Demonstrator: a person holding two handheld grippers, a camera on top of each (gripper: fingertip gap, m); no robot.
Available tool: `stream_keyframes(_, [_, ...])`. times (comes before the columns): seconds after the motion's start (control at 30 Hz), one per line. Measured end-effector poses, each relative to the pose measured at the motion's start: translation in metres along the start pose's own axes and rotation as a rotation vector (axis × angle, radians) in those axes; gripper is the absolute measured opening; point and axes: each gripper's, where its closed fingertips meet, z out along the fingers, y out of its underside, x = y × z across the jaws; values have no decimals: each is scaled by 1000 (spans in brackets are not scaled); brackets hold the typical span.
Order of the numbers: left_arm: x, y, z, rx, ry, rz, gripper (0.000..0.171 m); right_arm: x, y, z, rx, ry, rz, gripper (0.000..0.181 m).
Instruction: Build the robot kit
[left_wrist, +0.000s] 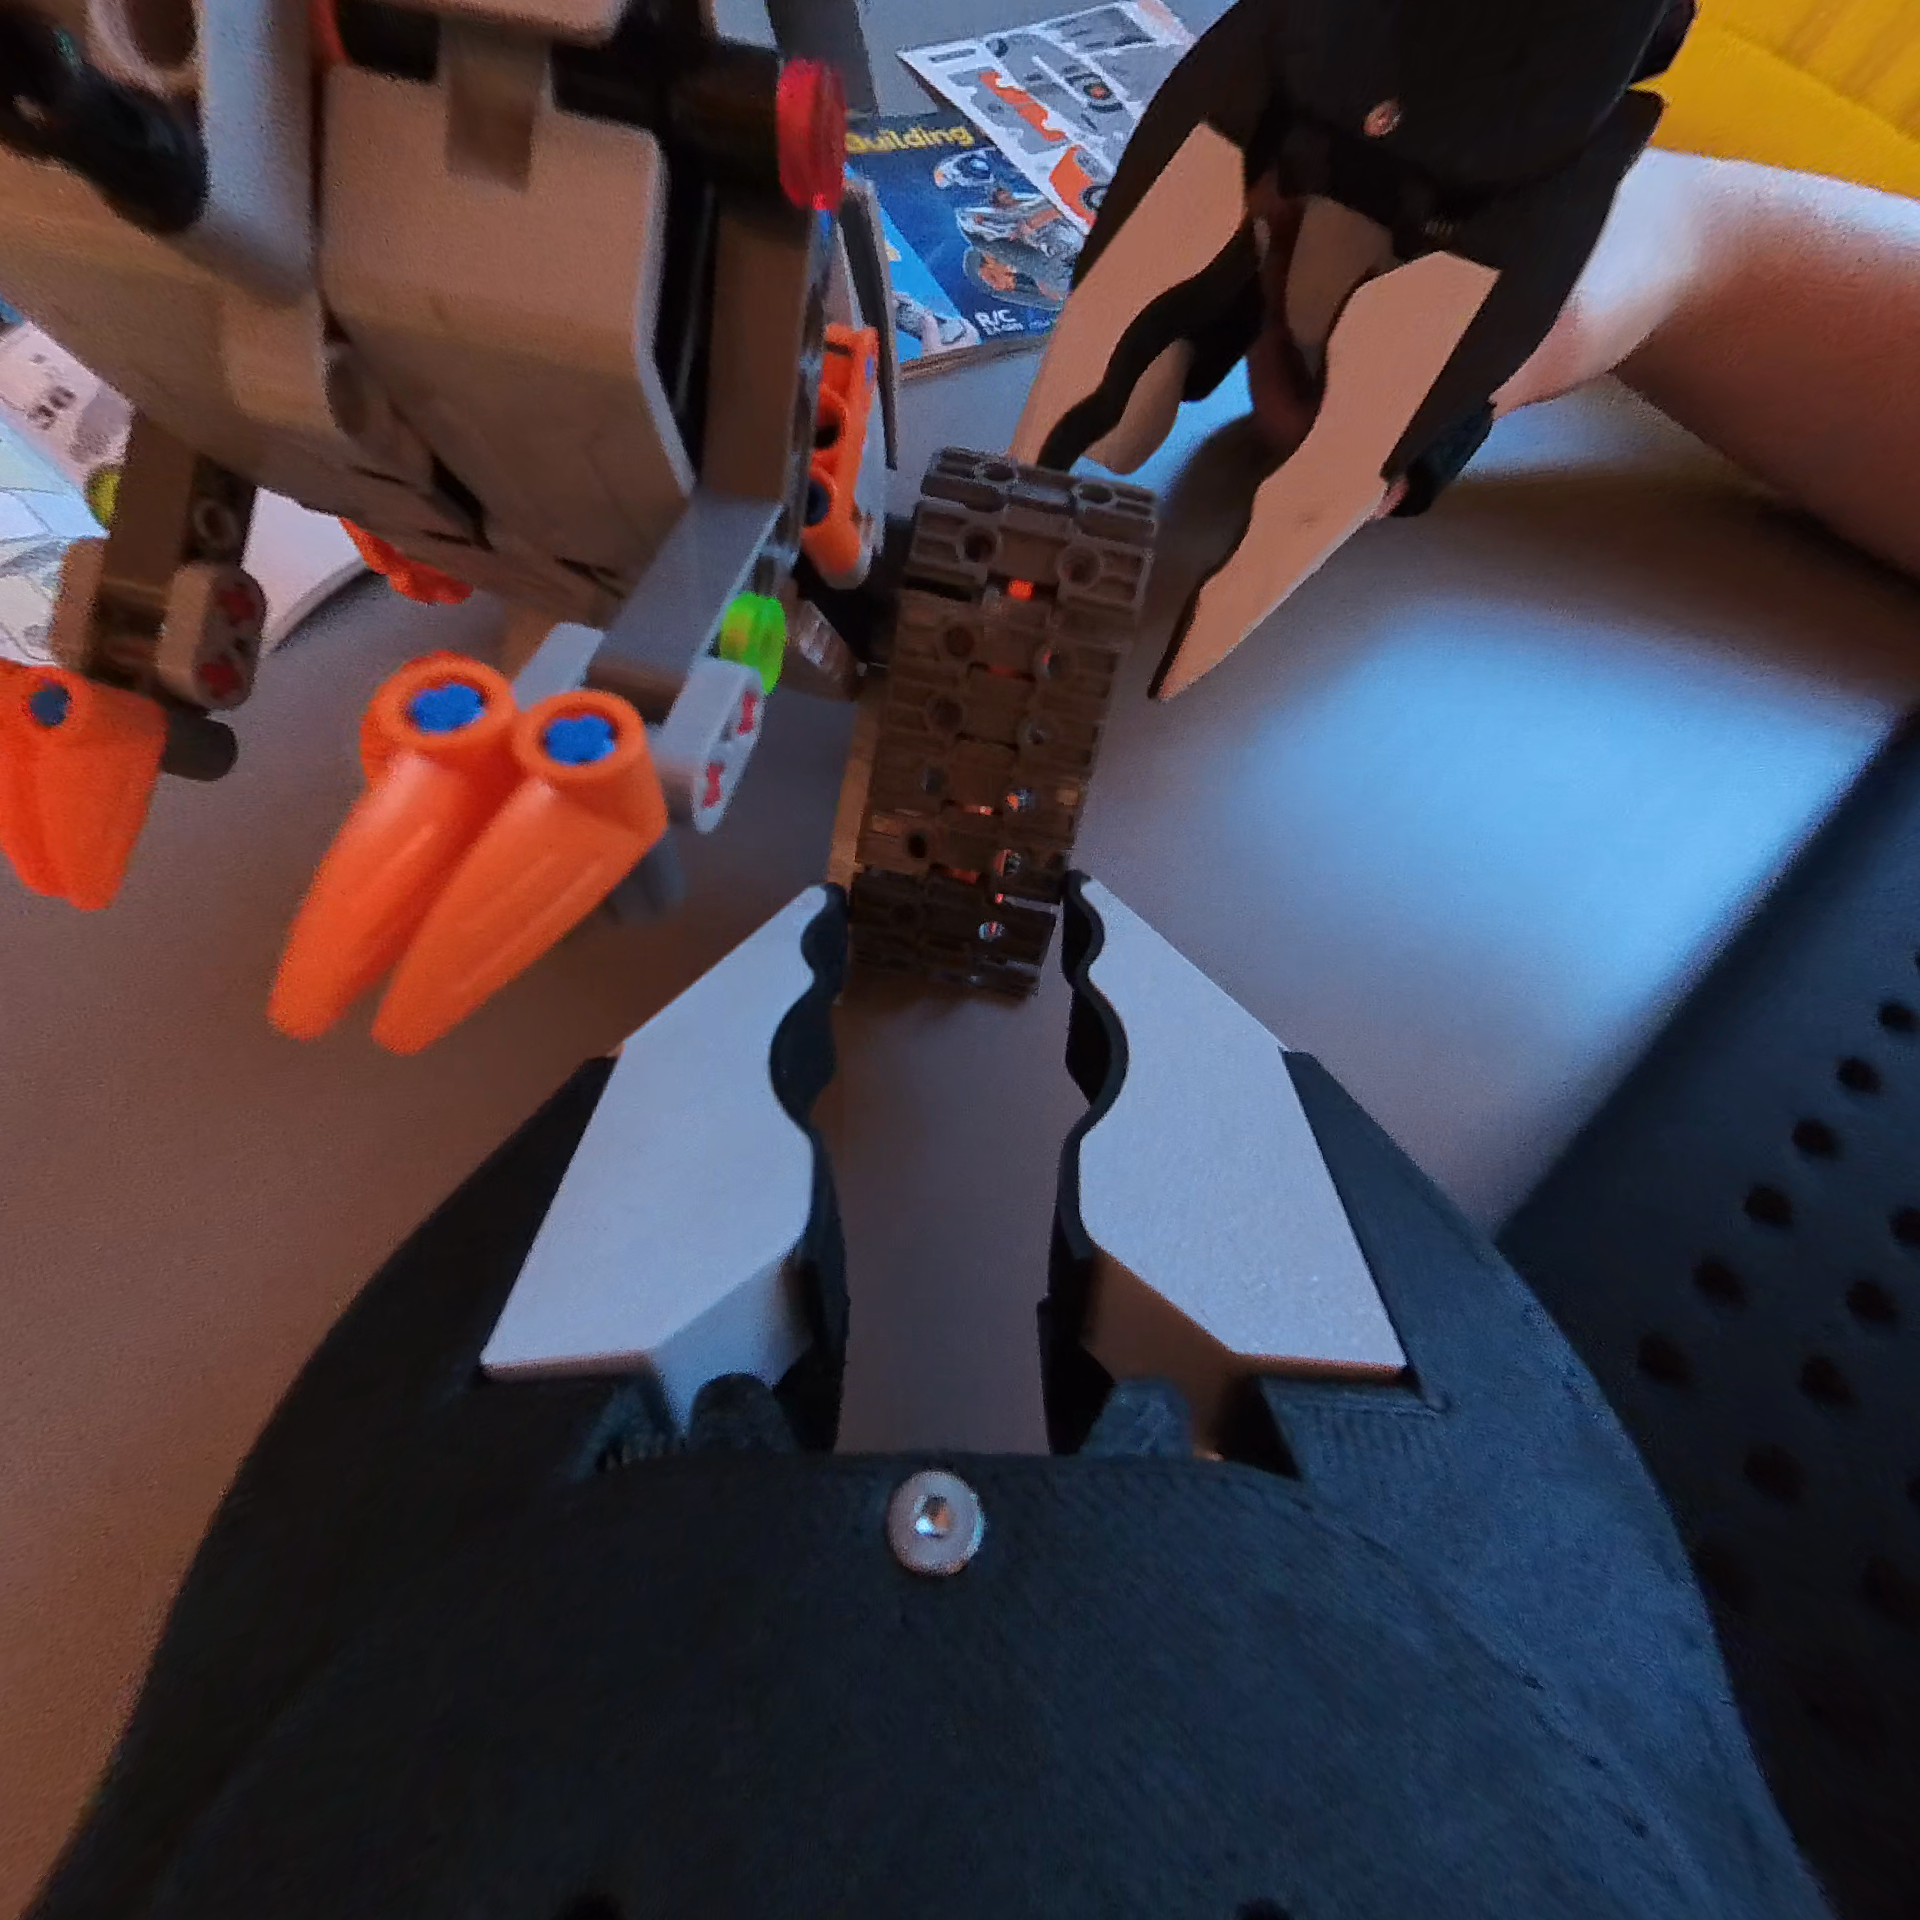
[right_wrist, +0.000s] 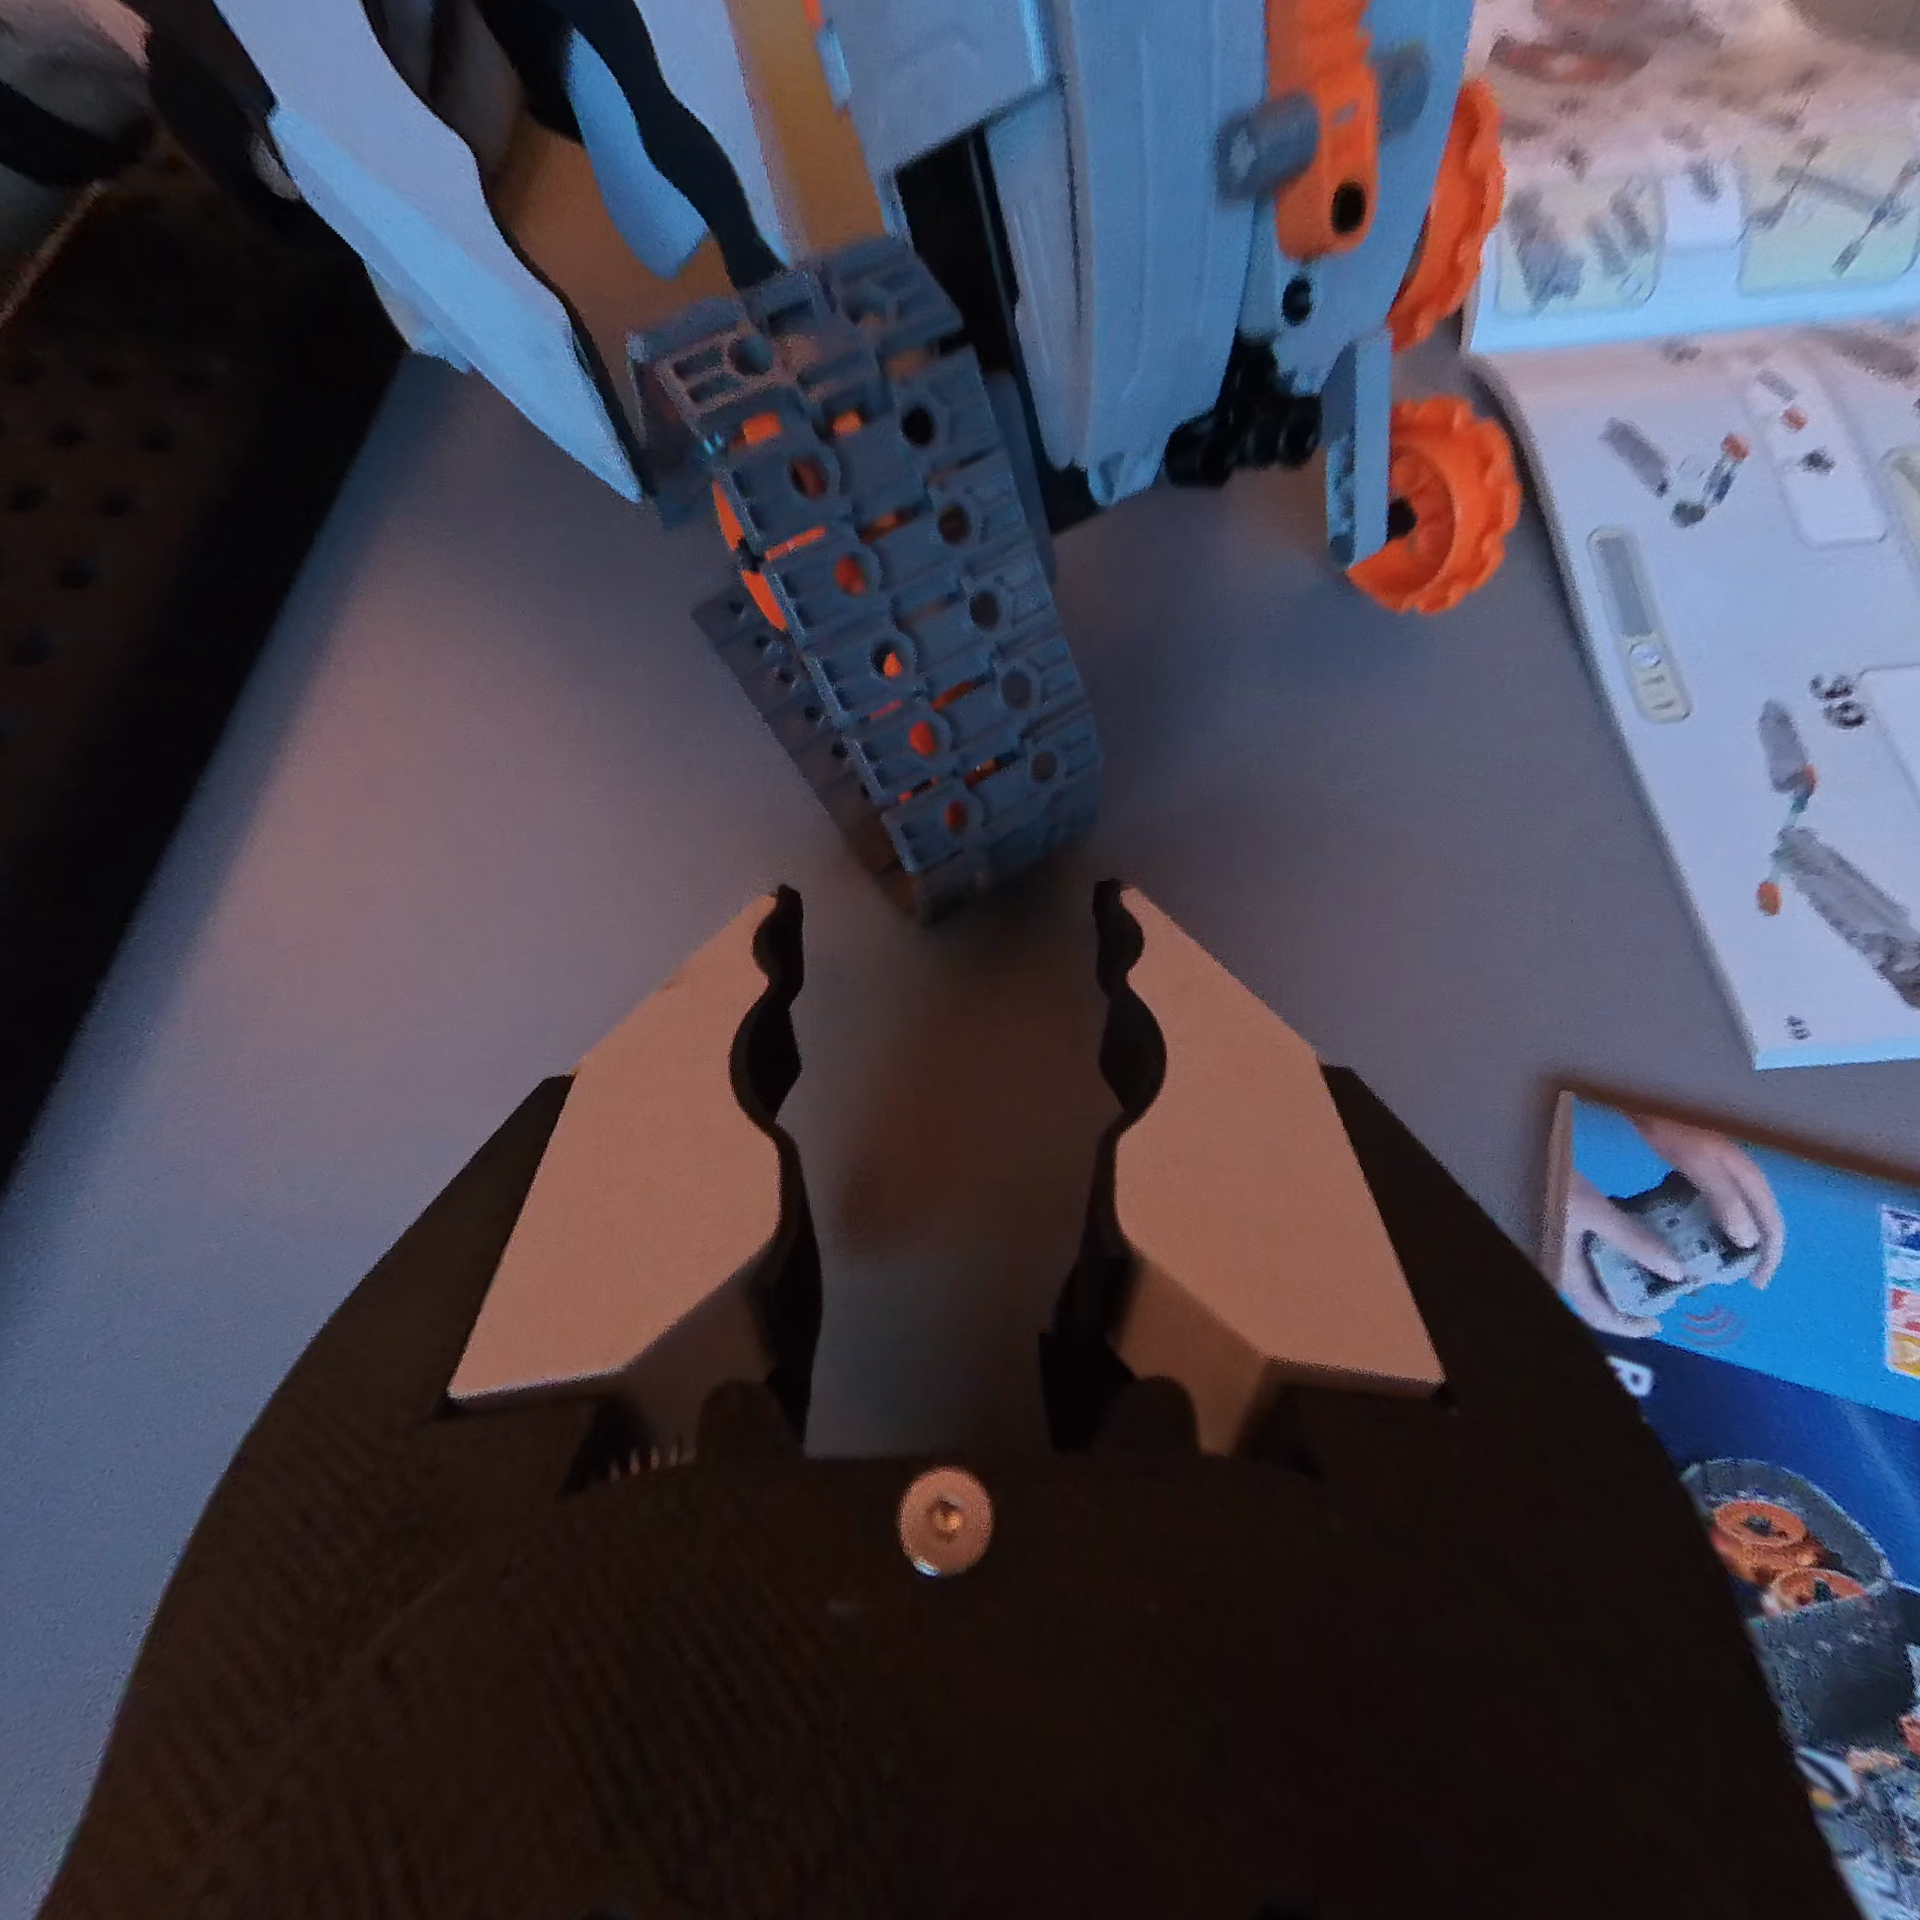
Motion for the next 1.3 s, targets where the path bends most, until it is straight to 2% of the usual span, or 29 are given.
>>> stream_keyframes(0.23, [2, 0, 1, 61, 32, -45, 39, -10, 4, 5, -40, -27, -34, 41])
stream_keyframes(0.97, [2, 3, 1, 110, 12, -42, 39, -8, -1, 5, -10, -38, 75, 31])
stream_keyframes(1.3, [2, 6, 3, 100, -1, -8, 39, -7, 0, 6, -21, -22, 58, 29])
